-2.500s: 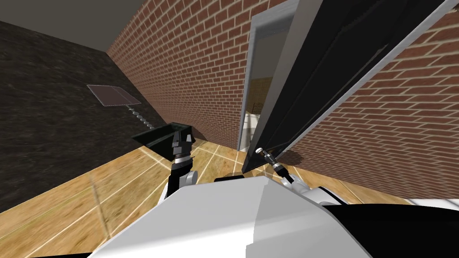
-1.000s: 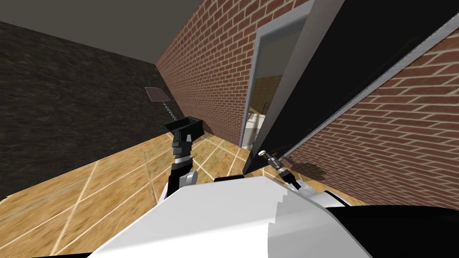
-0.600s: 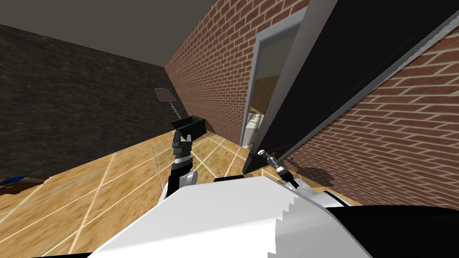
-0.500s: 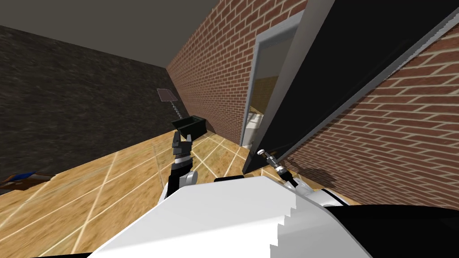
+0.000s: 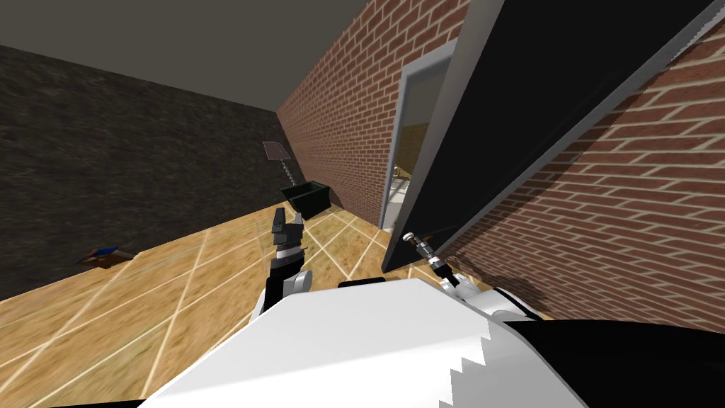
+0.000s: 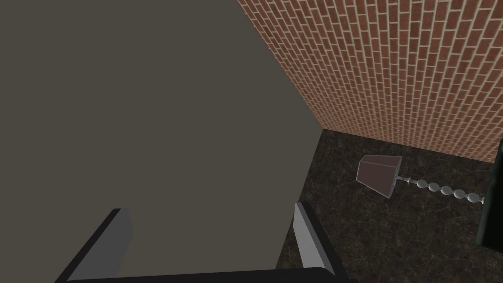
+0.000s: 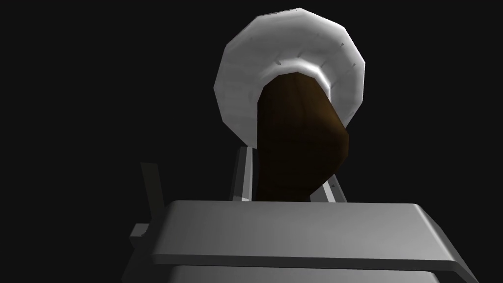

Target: Pull the door open

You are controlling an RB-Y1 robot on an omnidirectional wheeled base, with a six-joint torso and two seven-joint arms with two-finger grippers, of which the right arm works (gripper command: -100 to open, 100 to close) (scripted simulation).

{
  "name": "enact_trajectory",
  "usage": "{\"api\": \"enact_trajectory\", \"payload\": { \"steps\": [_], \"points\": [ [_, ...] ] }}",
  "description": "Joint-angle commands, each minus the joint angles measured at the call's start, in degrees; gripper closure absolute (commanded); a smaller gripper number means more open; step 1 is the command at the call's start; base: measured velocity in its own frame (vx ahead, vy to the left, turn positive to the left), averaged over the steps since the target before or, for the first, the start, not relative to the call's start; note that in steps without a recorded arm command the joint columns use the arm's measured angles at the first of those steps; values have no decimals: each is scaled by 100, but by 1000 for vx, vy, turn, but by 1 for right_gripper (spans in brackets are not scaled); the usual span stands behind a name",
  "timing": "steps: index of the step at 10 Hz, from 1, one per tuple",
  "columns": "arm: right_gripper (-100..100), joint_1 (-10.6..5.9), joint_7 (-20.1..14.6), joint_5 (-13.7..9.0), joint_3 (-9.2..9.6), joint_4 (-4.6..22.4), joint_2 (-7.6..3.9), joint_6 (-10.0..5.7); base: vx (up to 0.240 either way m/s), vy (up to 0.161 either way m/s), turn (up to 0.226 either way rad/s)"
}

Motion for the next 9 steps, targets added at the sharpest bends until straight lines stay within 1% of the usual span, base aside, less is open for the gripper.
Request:
{"api": "enact_trajectory", "payload": {
  "steps": [1, 3, 4, 5, 7, 9],
  "points": [
    [100, 75, 31, 5, 12, -219, 40, 175, -115, -60, 40],
    [100, 75, 31, 5, 12, -219, 40, 175, -20, -17, -19],
    [100, -59, 100, -3, 7, -220, 123, 341, -97, -31, 108],
    [100, -105, 123, -6, 5, -221, 151, 397, -155, -88, 134],
    [100, -105, 123, -6, 5, -221, 151, 397, -74, -54, 35],
    [100, -293, 218, -17, -2, -223, 267, 628, -115, -58, 97]
  ]
}}
